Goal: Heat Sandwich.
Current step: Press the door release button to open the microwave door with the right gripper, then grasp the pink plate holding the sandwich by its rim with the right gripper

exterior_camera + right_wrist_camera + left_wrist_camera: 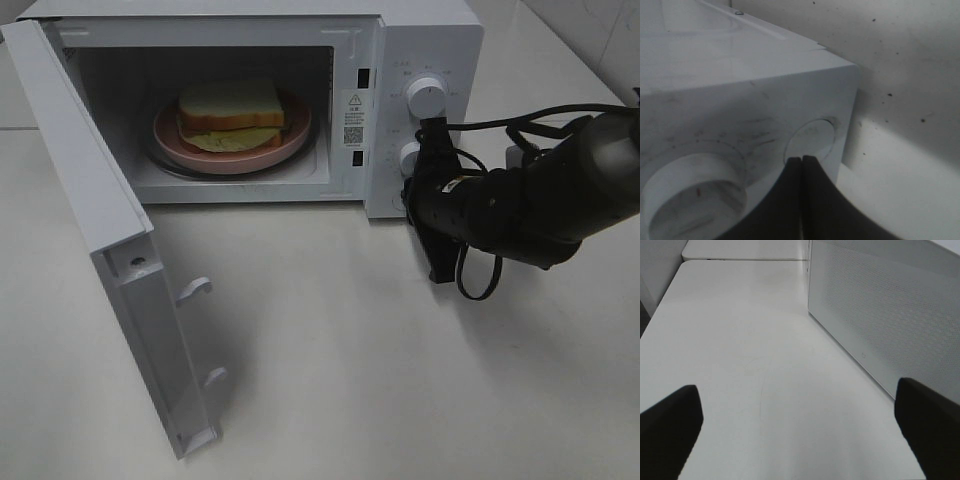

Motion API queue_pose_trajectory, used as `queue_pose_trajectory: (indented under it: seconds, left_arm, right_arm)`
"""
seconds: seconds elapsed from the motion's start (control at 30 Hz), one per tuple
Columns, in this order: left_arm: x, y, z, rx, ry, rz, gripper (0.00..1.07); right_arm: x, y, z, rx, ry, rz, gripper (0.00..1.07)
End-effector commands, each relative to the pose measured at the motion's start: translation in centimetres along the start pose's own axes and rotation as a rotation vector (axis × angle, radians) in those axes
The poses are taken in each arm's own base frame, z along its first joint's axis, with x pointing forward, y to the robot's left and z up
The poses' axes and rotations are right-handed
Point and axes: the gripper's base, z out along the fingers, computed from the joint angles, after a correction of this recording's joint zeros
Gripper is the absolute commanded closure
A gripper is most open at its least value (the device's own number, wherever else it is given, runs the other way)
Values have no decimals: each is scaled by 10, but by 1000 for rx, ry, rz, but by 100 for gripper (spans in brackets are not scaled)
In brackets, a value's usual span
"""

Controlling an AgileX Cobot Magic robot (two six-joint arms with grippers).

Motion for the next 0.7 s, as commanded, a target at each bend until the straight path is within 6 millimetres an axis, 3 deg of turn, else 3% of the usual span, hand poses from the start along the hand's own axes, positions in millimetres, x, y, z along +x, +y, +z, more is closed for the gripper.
queue_pose_trajectory:
  seconds: [0.03, 0.7]
  left_arm:
    - [3, 0, -3, -1, -23, 3, 5]
    - [3, 0, -3, -1, -23, 3, 5]
  right_arm:
    - [-1, 2, -10, 29, 25, -63, 107]
    - [6, 21, -77, 161, 297, -538, 105]
